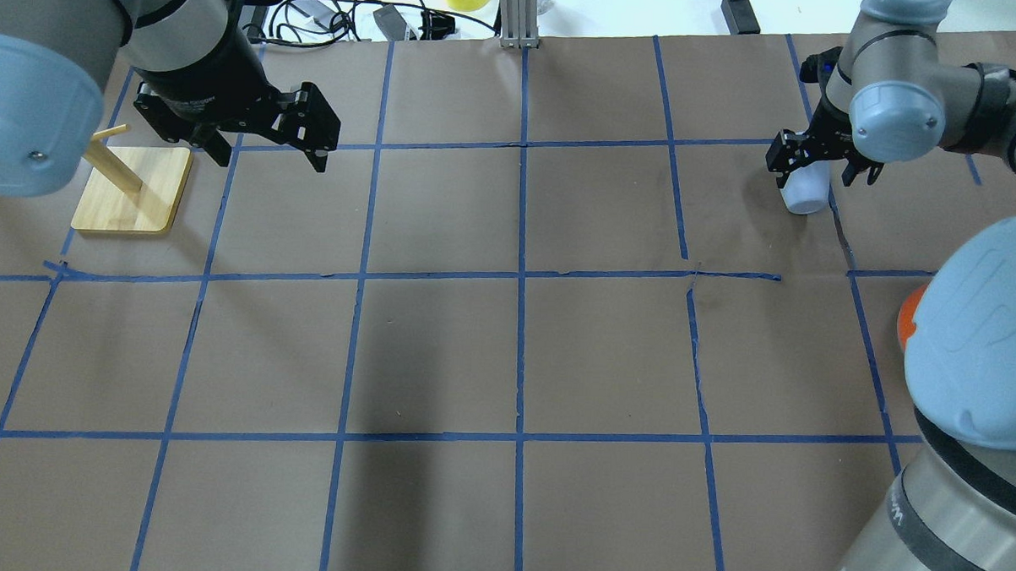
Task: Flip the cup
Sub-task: 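Close the right gripper on the pale blue cup and lift it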
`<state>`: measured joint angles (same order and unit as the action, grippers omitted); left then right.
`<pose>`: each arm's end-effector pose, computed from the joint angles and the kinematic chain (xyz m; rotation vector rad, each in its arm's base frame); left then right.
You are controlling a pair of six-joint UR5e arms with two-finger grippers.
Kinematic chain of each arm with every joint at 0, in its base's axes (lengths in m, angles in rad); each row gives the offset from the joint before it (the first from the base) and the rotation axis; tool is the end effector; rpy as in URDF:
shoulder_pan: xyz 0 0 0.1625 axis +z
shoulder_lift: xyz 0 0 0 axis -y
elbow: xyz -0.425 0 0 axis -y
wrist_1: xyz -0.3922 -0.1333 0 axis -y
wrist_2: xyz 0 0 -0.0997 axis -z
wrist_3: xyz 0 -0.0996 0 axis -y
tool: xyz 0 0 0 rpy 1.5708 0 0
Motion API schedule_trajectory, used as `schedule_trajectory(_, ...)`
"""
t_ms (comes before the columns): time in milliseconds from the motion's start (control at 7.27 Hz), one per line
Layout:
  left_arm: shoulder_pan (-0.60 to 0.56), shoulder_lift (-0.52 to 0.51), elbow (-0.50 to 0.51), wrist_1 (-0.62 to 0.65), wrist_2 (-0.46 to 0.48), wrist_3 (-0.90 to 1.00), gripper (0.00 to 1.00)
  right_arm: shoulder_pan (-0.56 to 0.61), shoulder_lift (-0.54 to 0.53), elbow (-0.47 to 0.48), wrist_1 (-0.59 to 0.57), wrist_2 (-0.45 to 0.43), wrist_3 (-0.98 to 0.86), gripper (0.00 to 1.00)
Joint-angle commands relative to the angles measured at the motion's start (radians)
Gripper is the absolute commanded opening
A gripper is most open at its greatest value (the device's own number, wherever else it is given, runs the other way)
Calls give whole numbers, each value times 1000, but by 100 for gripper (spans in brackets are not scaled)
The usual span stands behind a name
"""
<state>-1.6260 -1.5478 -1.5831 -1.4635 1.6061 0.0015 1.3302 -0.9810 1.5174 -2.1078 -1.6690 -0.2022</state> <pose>-0.1568 -0.4852 0.5045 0.0848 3.1029 -0.1847 -0.0404 -0.6833 0.2162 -0.0585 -3.0449 -0.0320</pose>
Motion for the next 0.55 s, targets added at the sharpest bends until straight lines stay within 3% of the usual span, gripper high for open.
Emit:
schedule_trajectory(0, 0, 0, 0, 0, 0, 0, 100, 0, 47, 0, -44, 3, -6, 100)
schedule_trajectory(275, 0, 0, 0, 0, 0, 0, 100, -2, 68, -17, -44, 2, -6, 100)
schedule_trajectory(413, 0, 0, 0, 0, 0, 0, 100, -2, 71, -20, -52, 5, -5, 88)
